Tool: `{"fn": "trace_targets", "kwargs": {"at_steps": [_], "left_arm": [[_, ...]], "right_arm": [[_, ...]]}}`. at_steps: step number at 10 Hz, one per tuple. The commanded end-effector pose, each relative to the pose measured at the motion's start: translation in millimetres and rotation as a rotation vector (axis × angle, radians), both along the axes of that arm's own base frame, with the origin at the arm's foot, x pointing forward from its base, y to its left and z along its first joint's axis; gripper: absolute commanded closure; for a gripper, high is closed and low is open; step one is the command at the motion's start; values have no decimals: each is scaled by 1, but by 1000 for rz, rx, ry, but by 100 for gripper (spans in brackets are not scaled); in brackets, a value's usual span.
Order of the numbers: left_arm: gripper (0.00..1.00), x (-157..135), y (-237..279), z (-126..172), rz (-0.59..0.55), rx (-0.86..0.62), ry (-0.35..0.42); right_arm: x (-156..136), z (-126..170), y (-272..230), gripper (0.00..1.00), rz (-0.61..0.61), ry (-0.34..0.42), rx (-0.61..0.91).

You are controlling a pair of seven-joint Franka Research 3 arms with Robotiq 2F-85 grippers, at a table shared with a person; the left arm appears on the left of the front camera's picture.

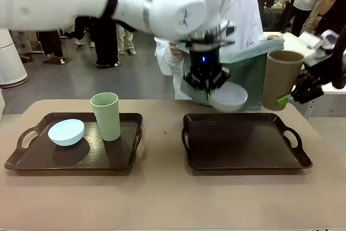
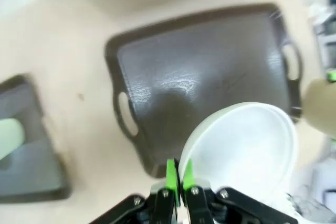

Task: Set up a tray with a mat and arrange the tableware.
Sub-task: Pick up the Picnic Bowl and Reusable plastic cup from the Handle tray in front of the human's position and hold them in the air.

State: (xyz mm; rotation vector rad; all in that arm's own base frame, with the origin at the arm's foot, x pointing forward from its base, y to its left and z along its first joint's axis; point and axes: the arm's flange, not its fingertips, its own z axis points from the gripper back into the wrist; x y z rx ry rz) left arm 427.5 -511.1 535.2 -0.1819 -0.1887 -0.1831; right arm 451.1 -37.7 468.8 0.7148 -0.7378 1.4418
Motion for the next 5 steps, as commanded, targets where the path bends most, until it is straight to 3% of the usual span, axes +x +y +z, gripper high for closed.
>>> {"fn": "trace_targets", "kwargs": {"at_steps": [1,3,4,5], "left_arm": [[99,-31,21,21,57,25,-79],[99,-41,27,38,99,31,-103],[99,-39,31,33,95,31,-85],[99,-38,20,56,49,5,-101]], "right_arm": [[-19,28,8,100,-9,-21,-24],[-31,55,11,100,-24,-57,-35],[-22,49,5,100,-30,-47,-36],[-26,60,8,100,-9,-73,-24]]}}
